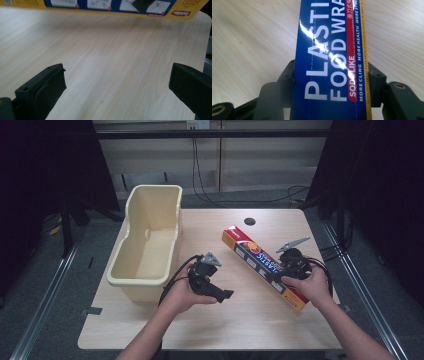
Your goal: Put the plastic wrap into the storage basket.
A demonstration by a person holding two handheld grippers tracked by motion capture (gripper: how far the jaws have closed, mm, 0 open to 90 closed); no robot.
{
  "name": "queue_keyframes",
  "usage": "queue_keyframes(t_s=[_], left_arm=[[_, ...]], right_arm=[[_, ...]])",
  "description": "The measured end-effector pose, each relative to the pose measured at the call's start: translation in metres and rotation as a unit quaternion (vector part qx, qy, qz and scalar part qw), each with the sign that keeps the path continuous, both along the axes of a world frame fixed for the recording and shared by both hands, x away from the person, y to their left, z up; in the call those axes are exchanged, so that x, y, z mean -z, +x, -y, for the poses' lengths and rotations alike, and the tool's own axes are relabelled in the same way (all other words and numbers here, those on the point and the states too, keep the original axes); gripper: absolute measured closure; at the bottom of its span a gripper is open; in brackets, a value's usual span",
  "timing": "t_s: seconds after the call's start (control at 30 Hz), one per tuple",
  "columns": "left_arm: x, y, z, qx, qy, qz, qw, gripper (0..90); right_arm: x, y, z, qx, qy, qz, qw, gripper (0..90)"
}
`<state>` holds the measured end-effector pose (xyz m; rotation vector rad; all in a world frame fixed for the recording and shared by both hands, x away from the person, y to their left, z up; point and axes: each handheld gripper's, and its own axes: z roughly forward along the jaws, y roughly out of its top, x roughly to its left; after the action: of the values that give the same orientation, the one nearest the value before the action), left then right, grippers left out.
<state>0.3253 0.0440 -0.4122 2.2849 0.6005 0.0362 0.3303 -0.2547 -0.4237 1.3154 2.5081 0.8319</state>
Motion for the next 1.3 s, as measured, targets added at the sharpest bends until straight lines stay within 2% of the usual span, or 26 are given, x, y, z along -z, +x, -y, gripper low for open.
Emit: queue_keyframes(t_s=[0.03,0.07,0.1,0.13,0.2,0.27,0.3,0.37,0.4,0.43,0.5,0.53,0.57,0.63,0.67,0.8,0.93,0.97,1.0,1.03,1.1,1.17,1.23,1.27,1.3], left_arm=[[-0.008,0.003,0.002,0.013,0.005,0.008,0.9999,0.3],[-0.008,0.003,0.002,0.013,0.005,0.008,0.9999,0.3],[-0.013,0.006,0.003,0.024,0.006,0.015,0.9996,0.3],[-0.017,0.01,0.004,0.027,0.013,0.022,0.9993,0.3],[-0.024,0.015,0.007,0.025,0.016,0.024,0.9993,0.3],[-0.029,0.019,0.009,0.032,0.019,0.034,0.9987,0.4],[-0.032,0.021,0.01,0.039,0.027,0.035,0.9983,0.4],[-0.037,0.023,0.013,0.042,0.019,0.032,0.9984,0.4],[-0.039,0.026,0.018,0.059,0.042,0.053,0.996,0.4],[-0.039,0.026,0.018,0.059,0.042,0.053,0.996,0.8],[-0.041,0.028,0.024,0.074,0.052,0.065,0.9938,0.8],[-0.041,0.028,0.024,0.074,0.052,0.065,0.9938,1.7],[-0.044,0.03,0.029,0.08,0.061,0.076,0.992,2.2],[-0.045,0.032,0.033,0.091,0.063,0.077,0.9908,2.2],[-0.046,0.034,0.035,0.098,0.07,0.083,0.9894,2.3],[-0.048,0.038,0.042,0.11,0.077,0.082,0.9876,3.3],[-0.046,0.04,0.051,0.128,0.089,0.082,0.9843,3.9],[-0.046,0.041,0.054,0.136,0.097,0.086,0.9822,3.9],[-0.045,0.041,0.056,0.138,0.099,0.084,0.9819,3.9],[-0.045,0.042,0.058,0.144,0.106,0.086,0.9801,3.9],[-0.044,0.041,0.063,0.153,0.109,0.087,0.9783,4.0],[-0.043,0.042,0.067,0.168,0.113,0.08,0.976,4.0],[-0.041,0.041,0.072,0.181,0.116,0.074,0.9739,4.2],[-0.04,0.041,0.073,0.186,0.117,0.068,0.9731,4.5],[-0.039,0.041,0.076,0.196,0.121,0.068,0.9708,4.8]], right_arm=[[0.0,-0.001,0.0,-0.005,-0.001,0.0,1.0,42.1],[0.0,-0.001,0.0,-0.005,-0.001,0.0,1.0,42.1],[-0.001,-0.002,0.0,-0.008,-0.001,-0.001,1.0,42.1],[-0.001,-0.004,0.0,-0.017,0.003,0.0,0.9998,42.1],[-0.001,-0.006,0.0,-0.031,0.005,0.003,0.9995,42.0],[-0.002,-0.011,-0.002,-0.051,0.004,0.0,0.9987,41.9],[-0.002,-0.011,-0.002,-0.051,0.004,0.0,0.9987,41.9],[-0.003,-0.014,-0.004,-0.066,0.003,0.003,0.9978,41.9],[-0.004,-0.016,-0.004,-0.077,0.002,0.003,0.997,41.9],[-0.004,-0.016,-0.004,-0.077,0.002,0.003,0.997,41.9],[-0.005,-0.018,-0.004,-0.088,0.004,0.005,0.9961,41.9],[-0.006,-0.02,-0.004,-0.096,0.004,0.004,0.9954,41.8],[-0.006,-0.02,-0.003,-0.103,0.004,0.006,0.9947,41.8],[-0.007,-0.022,-0.003,-0.112,-0.004,0.009,0.9937,41.9],[-0.008,-0.023,-0.003,-0.12,-0.002,0.01,0.9927,41.9],[-0.011,-0.027,-0.004,-0.142,0.001,0.012,0.9898,41.9],[-0.015,-0.031,-0.008,-0.164,-0.001,0.016,0.9863,41.8],[-0.015,-0.031,-0.008,-0.171,-0.001,0.019,0.985,41.8],[-0.015,-0.031,-0.009,-0.176,-0.001,0.019,0.9843,41.8],[-0.016,-0.032,-0.01,-0.18,-0.004,0.018,0.9835,41.7],[-0.016,-0.032,-0.011,-0.195,-0.006,0.025,0.9805,41.7],[-0.016,-0.034,-0.012,-0.198,-0.008,0.023,0.9799,41.7],[-0.016,-0.033,-0.012,-0.211,-0.009,0.027,0.9771,41.7],[-0.016,-0.034,-0.013,-0.212,-0.012,0.026,0.9768,41.7],[-0.016,-0.034,-0.013,-0.213,-0.012,0.024,0.9767,41.7]])
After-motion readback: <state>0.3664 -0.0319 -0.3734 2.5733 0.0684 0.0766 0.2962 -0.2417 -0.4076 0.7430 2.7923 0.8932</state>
